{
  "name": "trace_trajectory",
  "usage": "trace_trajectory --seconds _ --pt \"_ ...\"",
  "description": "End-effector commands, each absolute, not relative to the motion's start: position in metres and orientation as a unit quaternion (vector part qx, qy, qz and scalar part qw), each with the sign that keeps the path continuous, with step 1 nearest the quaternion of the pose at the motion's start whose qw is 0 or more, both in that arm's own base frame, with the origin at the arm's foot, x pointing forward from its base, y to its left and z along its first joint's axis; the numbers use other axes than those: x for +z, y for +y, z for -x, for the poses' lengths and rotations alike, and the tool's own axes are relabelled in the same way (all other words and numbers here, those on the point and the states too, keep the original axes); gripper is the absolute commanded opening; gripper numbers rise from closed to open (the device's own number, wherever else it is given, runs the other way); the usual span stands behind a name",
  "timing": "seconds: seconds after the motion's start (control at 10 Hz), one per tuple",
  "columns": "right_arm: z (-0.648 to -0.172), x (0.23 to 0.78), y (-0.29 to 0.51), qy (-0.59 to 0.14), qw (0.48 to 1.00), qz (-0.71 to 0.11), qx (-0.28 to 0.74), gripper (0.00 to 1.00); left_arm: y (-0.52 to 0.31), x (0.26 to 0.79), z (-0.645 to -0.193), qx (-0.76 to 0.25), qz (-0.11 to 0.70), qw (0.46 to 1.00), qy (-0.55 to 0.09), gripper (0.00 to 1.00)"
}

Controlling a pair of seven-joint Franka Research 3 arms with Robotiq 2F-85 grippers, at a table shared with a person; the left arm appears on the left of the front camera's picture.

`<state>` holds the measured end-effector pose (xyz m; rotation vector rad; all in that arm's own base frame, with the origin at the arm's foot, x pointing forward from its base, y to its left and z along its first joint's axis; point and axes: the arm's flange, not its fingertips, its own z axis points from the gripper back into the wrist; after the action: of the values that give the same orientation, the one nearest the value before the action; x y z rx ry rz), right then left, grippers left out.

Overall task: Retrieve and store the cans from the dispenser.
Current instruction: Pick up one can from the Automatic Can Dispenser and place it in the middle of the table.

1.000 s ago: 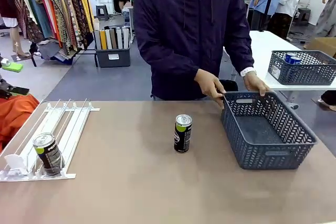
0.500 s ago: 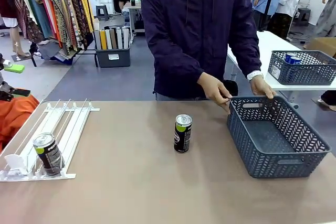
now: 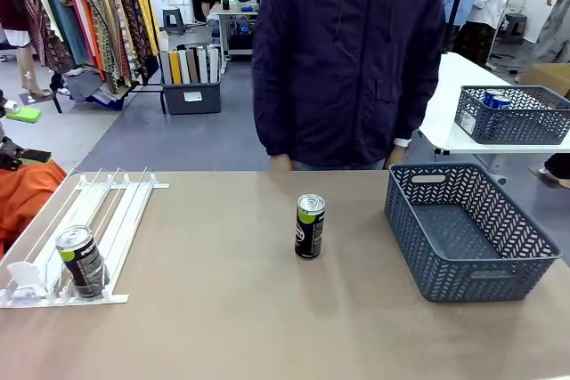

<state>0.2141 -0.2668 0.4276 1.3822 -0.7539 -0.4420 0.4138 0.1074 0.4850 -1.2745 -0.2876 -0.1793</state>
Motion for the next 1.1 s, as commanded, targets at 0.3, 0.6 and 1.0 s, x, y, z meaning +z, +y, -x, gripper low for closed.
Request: trace_trajectory --seconds 0.3,0.6,1.0 --pt "-0.215 0.432 -0.266 -0.337 0.680 -0.620 -0.199 1.00 0.108 0.485 -0.414 -0.083 0.592 0.790 -0.134 1.00" --pt "-0.215 0.432 -0.266 -0.337 0.680 -0.620 -0.199 1.00 0.056 0.504 -0.389 -0.049 0.342 0.936 -0.073 1.00" --pt "-0.215 0.432 -0.266 -0.337 0.680 -0.620 -0.199 1.00 0.000 0.478 -0.371 -0.025 0.135 0.990 -0.043 1.00"
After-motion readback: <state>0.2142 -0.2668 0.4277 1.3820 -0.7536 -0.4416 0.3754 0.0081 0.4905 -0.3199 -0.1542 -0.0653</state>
